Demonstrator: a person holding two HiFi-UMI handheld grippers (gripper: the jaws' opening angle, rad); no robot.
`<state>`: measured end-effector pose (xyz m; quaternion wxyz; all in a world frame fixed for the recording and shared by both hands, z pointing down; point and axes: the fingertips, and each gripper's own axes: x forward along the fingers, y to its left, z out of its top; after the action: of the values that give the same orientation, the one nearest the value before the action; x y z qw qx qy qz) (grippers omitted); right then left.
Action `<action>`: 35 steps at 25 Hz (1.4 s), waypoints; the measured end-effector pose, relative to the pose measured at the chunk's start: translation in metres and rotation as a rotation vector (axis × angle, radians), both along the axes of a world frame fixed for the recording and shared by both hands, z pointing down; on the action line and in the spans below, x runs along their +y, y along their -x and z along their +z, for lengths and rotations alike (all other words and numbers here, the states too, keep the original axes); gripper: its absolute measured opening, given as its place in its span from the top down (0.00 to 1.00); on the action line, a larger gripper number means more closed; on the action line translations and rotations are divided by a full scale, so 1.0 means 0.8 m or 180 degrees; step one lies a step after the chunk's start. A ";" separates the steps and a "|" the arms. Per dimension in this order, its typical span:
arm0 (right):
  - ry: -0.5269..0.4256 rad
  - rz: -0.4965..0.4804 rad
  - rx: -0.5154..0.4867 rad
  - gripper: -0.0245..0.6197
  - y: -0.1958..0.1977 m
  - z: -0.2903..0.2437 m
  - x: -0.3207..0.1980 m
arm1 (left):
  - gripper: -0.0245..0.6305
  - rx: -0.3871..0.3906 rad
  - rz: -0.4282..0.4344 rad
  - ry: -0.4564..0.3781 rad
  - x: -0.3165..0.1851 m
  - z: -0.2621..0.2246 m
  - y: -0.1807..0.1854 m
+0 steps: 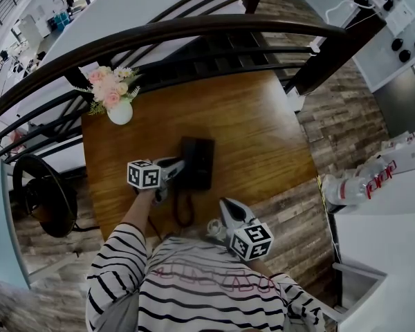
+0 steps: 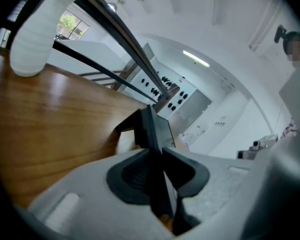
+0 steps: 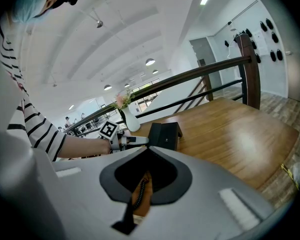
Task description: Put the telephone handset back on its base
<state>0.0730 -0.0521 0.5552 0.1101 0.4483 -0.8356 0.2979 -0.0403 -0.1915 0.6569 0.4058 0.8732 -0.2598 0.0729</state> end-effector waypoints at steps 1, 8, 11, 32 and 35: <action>0.0003 -0.0001 0.0000 0.96 0.000 0.000 0.000 | 0.84 0.0067 0.0017 0.0023 0.000 0.000 -0.001; 0.0017 0.0017 0.0020 0.96 -0.006 0.000 0.003 | 0.84 0.0430 0.0096 0.0147 0.000 0.001 -0.004; 0.0020 0.0030 0.0028 0.96 -0.005 0.002 0.005 | 0.85 0.0508 0.0094 0.0173 0.000 0.001 -0.003; 0.0037 0.0083 0.0061 0.96 -0.005 0.001 0.010 | 0.86 0.0923 0.0085 0.0353 -0.001 0.002 0.003; 0.0044 0.0086 0.0061 0.96 -0.006 0.002 0.010 | 0.86 0.1020 0.0096 0.0393 -0.002 0.002 0.003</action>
<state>0.0774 -0.0444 0.5570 0.1171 0.4616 -0.8263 0.3008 -0.0428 -0.1932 0.6587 0.4938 0.8509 -0.1736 -0.0453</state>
